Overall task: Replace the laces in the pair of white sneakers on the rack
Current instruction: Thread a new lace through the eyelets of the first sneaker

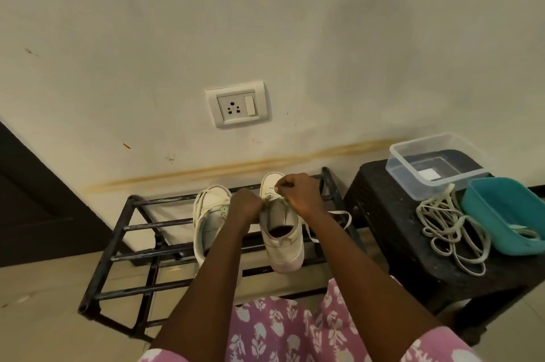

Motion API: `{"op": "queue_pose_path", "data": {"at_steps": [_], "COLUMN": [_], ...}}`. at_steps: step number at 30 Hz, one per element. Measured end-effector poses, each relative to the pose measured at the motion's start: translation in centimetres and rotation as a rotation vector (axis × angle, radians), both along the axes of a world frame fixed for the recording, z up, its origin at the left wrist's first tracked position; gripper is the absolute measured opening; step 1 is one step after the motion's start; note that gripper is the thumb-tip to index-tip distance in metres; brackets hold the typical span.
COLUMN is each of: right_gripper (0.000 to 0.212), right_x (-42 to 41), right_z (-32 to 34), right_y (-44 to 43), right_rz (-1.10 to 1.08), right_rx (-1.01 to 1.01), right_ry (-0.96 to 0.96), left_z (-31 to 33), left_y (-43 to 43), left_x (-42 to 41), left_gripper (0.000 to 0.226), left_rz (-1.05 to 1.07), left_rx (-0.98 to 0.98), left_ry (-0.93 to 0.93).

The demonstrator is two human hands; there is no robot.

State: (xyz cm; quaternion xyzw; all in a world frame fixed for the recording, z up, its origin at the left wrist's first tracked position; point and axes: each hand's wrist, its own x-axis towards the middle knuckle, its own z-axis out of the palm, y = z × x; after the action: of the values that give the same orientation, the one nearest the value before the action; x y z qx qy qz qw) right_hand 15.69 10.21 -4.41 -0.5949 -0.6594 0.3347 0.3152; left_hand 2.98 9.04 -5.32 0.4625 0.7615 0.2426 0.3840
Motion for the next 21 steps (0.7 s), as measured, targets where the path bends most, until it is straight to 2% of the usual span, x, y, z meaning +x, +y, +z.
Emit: {"op": "queue_pose_path", "data": {"at_steps": [2, 6, 12, 18, 21], "right_gripper": [0.019, 0.019, 0.019, 0.024, 0.025], "right_x": [-0.3, -0.6, -1.0, -1.3, -1.7], "right_z": [-1.1, -1.9, -2.7, -3.2, -3.5], "right_y": [0.0, -0.1, -0.1, -0.5, -0.9], "right_rz": [0.011, 0.000, 0.037, 0.083, 0.112], "right_rx": [-0.010, 0.034, 0.092, 0.159, 0.219], "right_ry": [-0.081, -0.209, -0.341, -0.363, -0.453], "left_z": [-0.1, -1.2, -1.4, -1.5, -1.5], "left_y": [-0.1, 0.0, 0.3, 0.5, 0.5], "left_x": [-0.3, -0.5, -0.3, -0.6, -0.6], "left_gripper": [0.020, 0.027, 0.022, 0.022, 0.021], "left_rz": [0.039, 0.184, 0.249, 0.235, 0.227], "left_rx": [-0.006, 0.032, -0.009, -0.037, -0.040], "left_ry": [-0.064, -0.247, -0.433, -0.521, -0.509]}}
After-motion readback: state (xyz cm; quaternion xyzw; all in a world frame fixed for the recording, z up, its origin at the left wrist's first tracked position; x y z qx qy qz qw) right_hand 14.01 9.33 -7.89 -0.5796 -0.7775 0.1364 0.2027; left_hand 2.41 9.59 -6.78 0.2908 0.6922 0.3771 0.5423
